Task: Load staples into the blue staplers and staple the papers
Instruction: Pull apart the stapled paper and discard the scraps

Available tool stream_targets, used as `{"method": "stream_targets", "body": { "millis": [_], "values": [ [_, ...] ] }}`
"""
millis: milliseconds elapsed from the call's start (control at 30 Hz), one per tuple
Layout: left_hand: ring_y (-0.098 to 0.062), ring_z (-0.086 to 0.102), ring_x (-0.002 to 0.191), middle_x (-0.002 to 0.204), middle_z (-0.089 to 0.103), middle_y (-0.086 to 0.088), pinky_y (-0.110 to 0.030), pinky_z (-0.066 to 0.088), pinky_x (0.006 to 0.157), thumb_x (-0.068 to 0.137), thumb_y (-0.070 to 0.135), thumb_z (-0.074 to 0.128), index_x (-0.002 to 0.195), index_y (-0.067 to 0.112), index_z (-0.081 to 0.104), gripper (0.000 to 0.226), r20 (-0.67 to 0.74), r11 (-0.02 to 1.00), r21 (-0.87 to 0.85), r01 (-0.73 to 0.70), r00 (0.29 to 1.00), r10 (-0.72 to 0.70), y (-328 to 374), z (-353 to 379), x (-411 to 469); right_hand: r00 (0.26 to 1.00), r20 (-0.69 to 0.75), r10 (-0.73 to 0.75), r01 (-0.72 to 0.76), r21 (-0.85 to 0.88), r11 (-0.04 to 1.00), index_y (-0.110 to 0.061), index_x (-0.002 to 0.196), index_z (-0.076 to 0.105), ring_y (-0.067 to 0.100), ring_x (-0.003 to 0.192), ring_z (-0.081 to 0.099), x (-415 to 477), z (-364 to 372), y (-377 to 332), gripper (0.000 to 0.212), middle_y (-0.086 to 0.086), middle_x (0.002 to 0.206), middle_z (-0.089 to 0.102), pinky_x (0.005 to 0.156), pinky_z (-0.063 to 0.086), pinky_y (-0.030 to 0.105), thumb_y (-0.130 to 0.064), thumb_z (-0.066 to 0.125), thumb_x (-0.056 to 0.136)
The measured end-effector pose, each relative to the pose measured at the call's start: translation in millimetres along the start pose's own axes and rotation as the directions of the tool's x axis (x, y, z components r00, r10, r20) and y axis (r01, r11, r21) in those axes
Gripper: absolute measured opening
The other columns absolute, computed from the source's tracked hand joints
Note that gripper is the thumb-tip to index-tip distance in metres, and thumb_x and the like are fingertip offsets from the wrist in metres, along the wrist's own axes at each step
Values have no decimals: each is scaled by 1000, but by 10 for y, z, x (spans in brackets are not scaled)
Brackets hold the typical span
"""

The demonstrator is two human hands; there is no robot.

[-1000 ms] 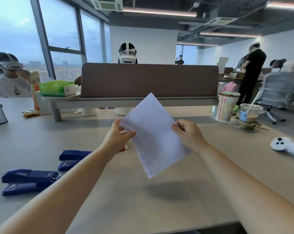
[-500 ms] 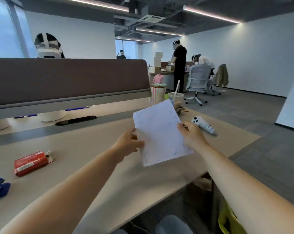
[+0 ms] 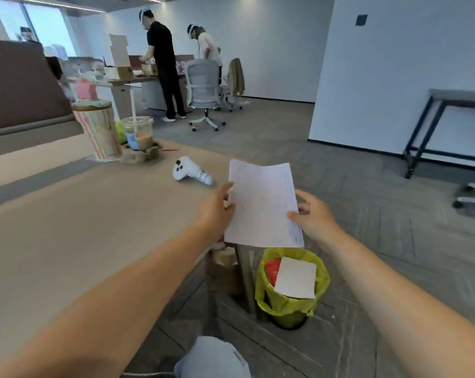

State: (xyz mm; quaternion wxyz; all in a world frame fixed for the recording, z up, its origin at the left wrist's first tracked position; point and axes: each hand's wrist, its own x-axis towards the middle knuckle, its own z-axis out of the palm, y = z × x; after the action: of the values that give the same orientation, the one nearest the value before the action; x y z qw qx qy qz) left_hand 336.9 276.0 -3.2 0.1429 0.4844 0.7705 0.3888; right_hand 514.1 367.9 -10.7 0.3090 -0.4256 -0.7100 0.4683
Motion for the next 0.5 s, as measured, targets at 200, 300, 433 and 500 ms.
{"method": "stream_targets", "body": {
  "millis": [200,300,433,500],
  "values": [
    [-26,47,124,140,47,-11,-33,37,104,93,17,49,134,10,43,43,225,969,193,-151,969,106,345,892,281,971,-196,135,-150,-61,987,-13,124,50,19,90,56,118,-531,695,40,14,111,64,73,43,31,-4,57,86],
    [-25,39,131,145,37,-8,-35,34,108,89,24,56,139,12,34,56,345,975,202,-89,938,14,278,1298,318,952,-209,225,-240,-44,970,-12,124,51,21,91,56,164,-639,1094,40,12,108,64,68,44,28,-4,56,86],
    [-26,31,135,149,29,-8,-35,30,110,87,16,56,143,13,25,64,498,983,180,17,861,-106,-41,1761,366,921,-147,361,-371,-48,927,-12,126,52,25,98,61,254,-619,1612,43,12,111,65,71,46,28,-4,57,84],
    [-26,31,135,150,28,-9,-33,30,111,86,11,56,144,11,22,67,550,987,114,114,820,-158,-242,1969,392,894,-121,431,-436,-10,900,-10,129,49,27,99,60,311,-559,1879,46,14,112,64,70,46,27,-1,56,84]
  ]
}}
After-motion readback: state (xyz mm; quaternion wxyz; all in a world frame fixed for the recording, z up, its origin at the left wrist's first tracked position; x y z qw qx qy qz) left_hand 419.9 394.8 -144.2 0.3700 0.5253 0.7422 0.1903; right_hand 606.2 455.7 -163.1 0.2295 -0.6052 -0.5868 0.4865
